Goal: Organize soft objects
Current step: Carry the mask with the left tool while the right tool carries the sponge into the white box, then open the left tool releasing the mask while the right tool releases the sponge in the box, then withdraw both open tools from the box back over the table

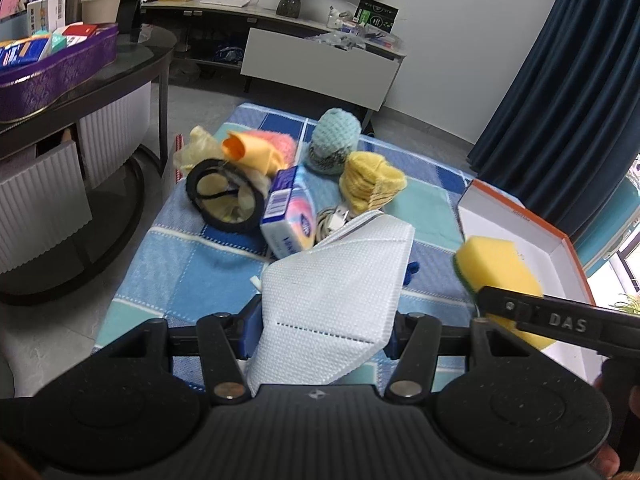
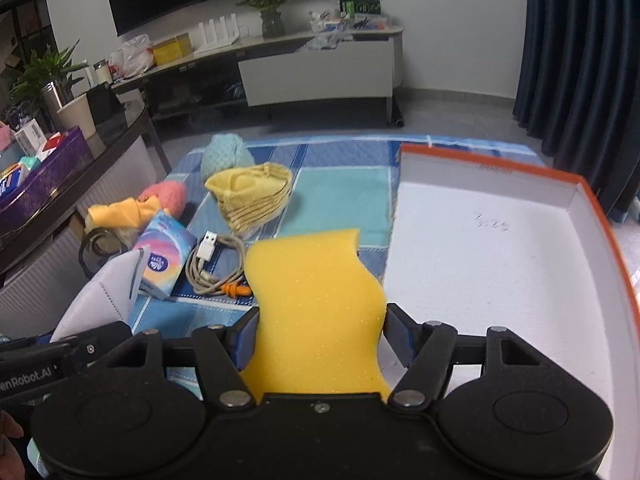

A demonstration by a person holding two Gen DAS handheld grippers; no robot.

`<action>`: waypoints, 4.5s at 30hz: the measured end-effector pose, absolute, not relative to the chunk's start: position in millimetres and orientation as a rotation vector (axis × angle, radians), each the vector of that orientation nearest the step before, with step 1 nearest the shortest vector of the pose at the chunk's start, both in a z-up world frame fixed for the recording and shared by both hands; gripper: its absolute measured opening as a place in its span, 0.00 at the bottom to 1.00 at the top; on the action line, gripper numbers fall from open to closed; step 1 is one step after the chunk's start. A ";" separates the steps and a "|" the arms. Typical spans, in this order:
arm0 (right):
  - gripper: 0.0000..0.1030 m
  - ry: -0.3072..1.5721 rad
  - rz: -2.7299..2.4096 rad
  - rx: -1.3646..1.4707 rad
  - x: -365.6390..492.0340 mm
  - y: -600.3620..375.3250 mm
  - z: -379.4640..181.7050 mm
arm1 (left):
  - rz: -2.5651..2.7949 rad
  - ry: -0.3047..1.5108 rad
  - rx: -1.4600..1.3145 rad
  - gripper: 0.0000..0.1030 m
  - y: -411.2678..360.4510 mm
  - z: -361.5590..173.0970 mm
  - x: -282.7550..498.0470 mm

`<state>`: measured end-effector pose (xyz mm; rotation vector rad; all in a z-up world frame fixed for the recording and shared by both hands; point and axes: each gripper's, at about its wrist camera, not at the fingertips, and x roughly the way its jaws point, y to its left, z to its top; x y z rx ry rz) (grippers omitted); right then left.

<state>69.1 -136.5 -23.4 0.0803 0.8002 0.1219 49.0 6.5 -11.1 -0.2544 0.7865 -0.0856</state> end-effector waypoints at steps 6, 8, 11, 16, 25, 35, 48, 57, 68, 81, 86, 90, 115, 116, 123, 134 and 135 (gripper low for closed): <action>0.76 0.792 0.085 0.102 59.1 -165.6 -10.7 | -0.107 0.781 -0.254 0.55 -5.9 -0.9 51.8; 0.76 0.783 0.071 0.109 56.2 -174.9 -6.9 | -0.122 0.779 -0.240 0.55 -13.5 2.5 53.9; 0.76 0.771 0.046 0.119 51.8 -188.6 -1.4 | -0.142 0.776 -0.229 0.55 -23.6 6.3 57.4; 0.77 0.775 0.013 0.145 51.1 -209.9 1.1 | -0.173 0.773 -0.209 0.55 -42.5 12.2 64.6; 0.77 0.760 -0.043 0.175 48.5 -238.6 6.4 | -0.253 0.777 -0.175 0.55 -79.9 18.9 80.9; 0.77 0.757 -0.109 0.204 49.1 -272.1 5.0 | -0.327 0.789 -0.157 0.55 -119.5 14.8 94.0; 0.77 0.742 -0.164 0.227 66.1 -309.3 6.6 | -0.384 0.806 -0.143 0.55 -159.9 10.0 111.7; 0.78 0.757 -0.159 0.226 85.6 -318.7 4.8 | -0.393 0.816 -0.141 0.55 -175.1 7.3 122.6; 0.79 0.770 -0.166 0.216 109.8 -326.2 2.3 | -0.397 0.826 -0.121 0.55 -188.2 5.2 136.9; 0.79 0.791 -0.170 0.215 137.6 -331.4 -4.8 | -0.410 0.851 -0.102 0.55 -201.1 -3.1 150.5; 0.80 0.800 -0.170 0.214 147.1 -333.0 -7.1 | -0.412 0.857 -0.106 0.55 -204.7 -6.1 156.2; 0.80 0.800 -0.170 0.211 150.9 -333.1 -7.9 | -0.409 0.859 -0.114 0.55 -205.9 -7.5 162.1; 0.84 0.668 -0.180 0.266 116.9 -346.1 26.7 | -0.449 0.839 -0.121 0.87 -216.6 6.4 153.4; 0.84 0.668 -0.177 0.267 113.8 -345.1 27.6 | -0.442 0.835 -0.114 0.88 -215.0 8.9 150.6; 0.84 0.668 -0.163 0.265 93.3 -333.3 30.4 | -0.337 0.815 -0.030 0.91 -199.4 23.9 135.3; 0.84 0.682 -0.110 0.249 74.2 -302.6 36.2 | -0.255 0.795 -0.035 0.92 -167.2 37.7 115.3; 0.84 0.682 -0.103 0.248 73.3 -299.3 36.4 | -0.248 0.792 -0.034 0.93 -163.7 38.8 114.0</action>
